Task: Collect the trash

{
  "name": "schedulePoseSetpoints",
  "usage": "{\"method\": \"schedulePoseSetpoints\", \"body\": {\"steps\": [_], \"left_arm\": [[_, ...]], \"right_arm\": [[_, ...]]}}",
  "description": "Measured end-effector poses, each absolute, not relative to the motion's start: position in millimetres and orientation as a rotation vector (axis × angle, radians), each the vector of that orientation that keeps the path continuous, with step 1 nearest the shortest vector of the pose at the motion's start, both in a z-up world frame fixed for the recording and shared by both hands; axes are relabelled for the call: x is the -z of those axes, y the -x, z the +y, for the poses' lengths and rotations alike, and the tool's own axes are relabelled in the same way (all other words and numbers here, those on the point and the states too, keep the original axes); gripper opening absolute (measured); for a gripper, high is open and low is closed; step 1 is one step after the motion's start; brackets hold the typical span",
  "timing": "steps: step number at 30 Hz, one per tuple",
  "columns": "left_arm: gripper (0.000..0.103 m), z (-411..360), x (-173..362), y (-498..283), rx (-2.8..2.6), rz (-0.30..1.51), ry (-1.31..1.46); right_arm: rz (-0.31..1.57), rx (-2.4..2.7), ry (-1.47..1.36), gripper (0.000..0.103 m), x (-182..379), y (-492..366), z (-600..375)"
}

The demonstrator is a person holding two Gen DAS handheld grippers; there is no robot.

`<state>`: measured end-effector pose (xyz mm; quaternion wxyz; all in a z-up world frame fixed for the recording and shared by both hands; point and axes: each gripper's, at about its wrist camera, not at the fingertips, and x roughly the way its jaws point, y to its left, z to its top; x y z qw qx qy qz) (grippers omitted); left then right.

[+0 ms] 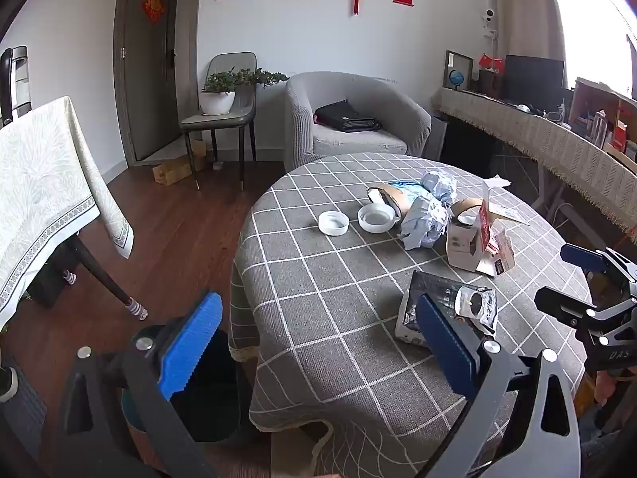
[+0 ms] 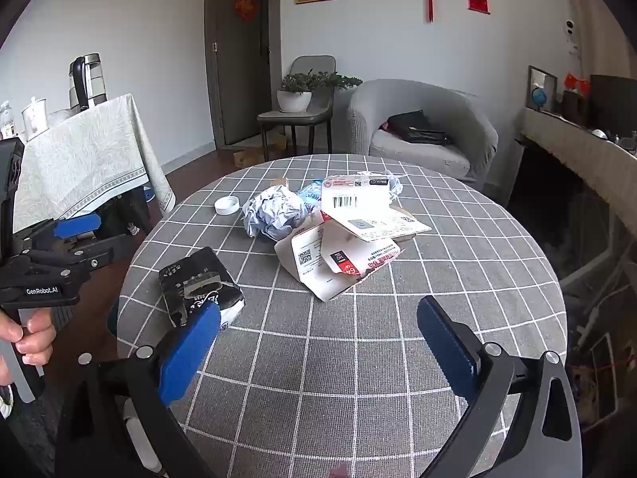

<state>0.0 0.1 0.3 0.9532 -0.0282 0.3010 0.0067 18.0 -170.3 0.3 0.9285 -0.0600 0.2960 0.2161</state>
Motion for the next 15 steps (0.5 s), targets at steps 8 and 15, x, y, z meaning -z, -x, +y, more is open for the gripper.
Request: {"method": "schedulePoseSetpoints", "body": {"steps": [8,15], "left_arm": [[0.100,-0.5,-1.7,-0.2,-0.017,0.616,0.053],[0.100,-5.7,3.4,3.1,-0.016,0.609,0.045]], "right_arm": [[0.612,-0.439,0.131,0.100,1.4,-18.9,-169.1],[0.608,-0.439,0.123,0.100,-1.6,-18.4,-173.2]]}}
